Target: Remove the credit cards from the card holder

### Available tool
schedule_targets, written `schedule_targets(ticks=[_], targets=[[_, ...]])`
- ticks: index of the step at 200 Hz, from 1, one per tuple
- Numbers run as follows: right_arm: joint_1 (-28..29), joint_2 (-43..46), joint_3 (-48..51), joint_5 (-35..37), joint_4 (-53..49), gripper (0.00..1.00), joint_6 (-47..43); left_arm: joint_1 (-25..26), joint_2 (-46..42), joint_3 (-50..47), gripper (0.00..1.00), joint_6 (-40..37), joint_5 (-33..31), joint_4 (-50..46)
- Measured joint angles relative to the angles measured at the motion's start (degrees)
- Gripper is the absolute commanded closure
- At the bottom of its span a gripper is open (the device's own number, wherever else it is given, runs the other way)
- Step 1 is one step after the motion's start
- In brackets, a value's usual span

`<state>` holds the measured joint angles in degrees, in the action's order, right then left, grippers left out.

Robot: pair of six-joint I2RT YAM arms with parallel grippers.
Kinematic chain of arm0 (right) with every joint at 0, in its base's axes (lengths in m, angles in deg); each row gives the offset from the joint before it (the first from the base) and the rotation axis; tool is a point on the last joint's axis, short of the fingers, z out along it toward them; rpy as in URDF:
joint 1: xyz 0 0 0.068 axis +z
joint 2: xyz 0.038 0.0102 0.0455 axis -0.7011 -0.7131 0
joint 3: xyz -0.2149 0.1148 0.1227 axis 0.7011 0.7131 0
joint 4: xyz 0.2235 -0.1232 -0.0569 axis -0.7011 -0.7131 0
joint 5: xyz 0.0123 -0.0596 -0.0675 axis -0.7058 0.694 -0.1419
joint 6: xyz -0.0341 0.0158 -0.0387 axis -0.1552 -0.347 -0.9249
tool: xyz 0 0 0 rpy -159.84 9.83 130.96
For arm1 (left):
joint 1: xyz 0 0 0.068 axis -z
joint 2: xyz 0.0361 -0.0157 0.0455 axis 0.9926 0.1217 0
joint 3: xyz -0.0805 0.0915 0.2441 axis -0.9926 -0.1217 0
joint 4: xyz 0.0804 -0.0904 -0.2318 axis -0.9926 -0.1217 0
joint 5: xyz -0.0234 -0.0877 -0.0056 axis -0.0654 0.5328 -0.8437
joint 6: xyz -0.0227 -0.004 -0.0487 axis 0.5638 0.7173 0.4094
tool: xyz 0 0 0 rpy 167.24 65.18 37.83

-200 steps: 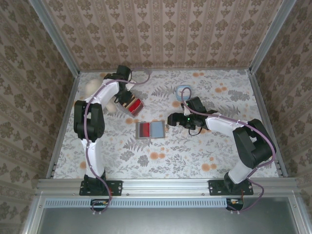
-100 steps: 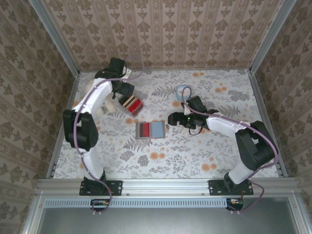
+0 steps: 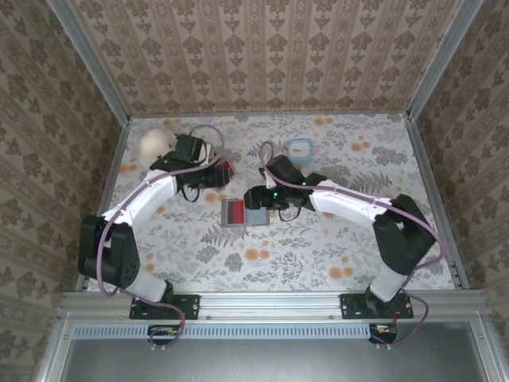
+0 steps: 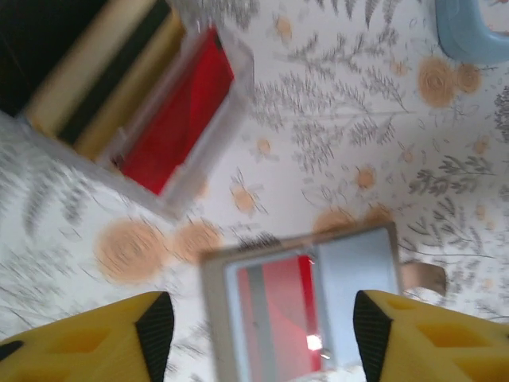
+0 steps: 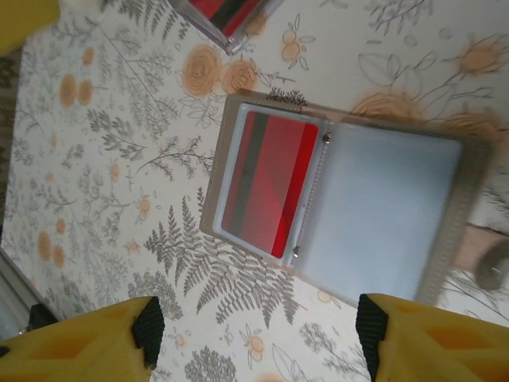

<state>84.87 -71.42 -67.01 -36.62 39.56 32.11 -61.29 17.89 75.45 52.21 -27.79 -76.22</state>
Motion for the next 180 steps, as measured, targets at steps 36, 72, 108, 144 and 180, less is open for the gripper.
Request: schedule_targets(ticks=[36, 72, 108, 144, 180], targets=[[0.8, -8.0, -2.9, -2.1, 0.0, 0.50, 2.9, 1.2, -5.2, -9.6, 0.51, 7.4, 0.6, 5.2], [0.8, -12.9, -6.7, -3.1, 0.1, 0.60, 4.5, 1.7, -6.7, -17.5, 0.67, 12.0, 2.2, 11.2], [0.7, -14.9, -8.5, -3.6, 0.2, 0.67, 5.2, 4.5, -3.8, -20.0, 0.80, 15.6, 3.5, 15.6], [0.3, -16.0, -8.6, -3.6, 0.2, 0.71, 5.4, 6.8, -0.3, -20.0, 0.89, 17.5, 2.8, 18.8], [-0.2, -16.9, -8.7, -3.6, 0.1, 0.74, 5.3, 6.8, 1.1, -20.6, 0.92, 18.5, 0.4, 20.8]])
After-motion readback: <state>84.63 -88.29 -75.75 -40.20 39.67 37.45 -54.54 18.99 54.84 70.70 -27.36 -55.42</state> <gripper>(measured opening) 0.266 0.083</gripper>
